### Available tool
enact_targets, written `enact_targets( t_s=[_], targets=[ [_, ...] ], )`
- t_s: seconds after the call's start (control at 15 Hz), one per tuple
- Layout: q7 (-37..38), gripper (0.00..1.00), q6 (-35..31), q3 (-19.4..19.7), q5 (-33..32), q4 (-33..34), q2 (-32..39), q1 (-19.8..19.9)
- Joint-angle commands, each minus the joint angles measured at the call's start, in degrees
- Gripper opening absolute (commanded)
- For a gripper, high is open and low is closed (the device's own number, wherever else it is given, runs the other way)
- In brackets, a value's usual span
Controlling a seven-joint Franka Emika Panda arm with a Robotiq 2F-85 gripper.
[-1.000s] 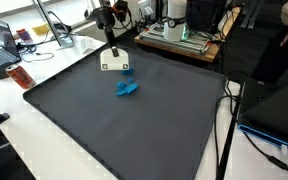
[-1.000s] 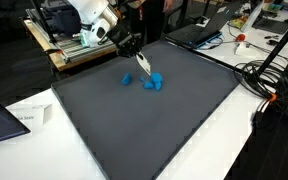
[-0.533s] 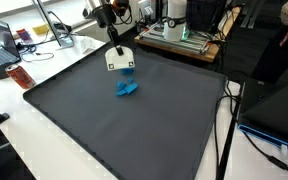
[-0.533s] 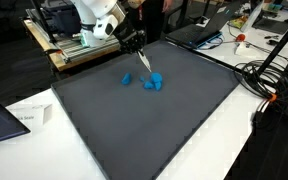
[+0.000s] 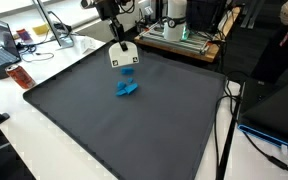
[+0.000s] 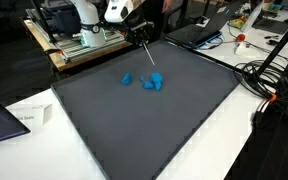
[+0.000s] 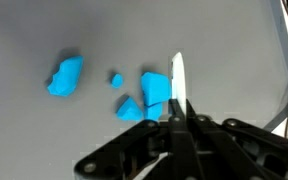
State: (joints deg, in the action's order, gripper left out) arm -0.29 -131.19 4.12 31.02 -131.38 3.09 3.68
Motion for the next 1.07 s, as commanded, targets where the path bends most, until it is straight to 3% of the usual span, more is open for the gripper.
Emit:
enact_targets(
  t_s=[0.0, 0.53, 0.87, 0.93, 1.0],
  targets=[
    [7.9, 0.01, -0.8, -1.4, -8.0, -0.4, -2.5, -1.6],
    [26.0, 0.01, -2.9, -4.7, -28.7, 0.7, -2.3, -5.4],
    [36.6, 0.01, 5.8, -6.4, -40.1, 4.3, -0.2, -7.4],
    [32.6, 0.01, 1.8, -6.1, -35.8, 1.8, -1.5, -6.8],
    [33.3, 0.04, 2.4, -6.3, -36.3, 2.0, -1.4, -7.0]
  ],
)
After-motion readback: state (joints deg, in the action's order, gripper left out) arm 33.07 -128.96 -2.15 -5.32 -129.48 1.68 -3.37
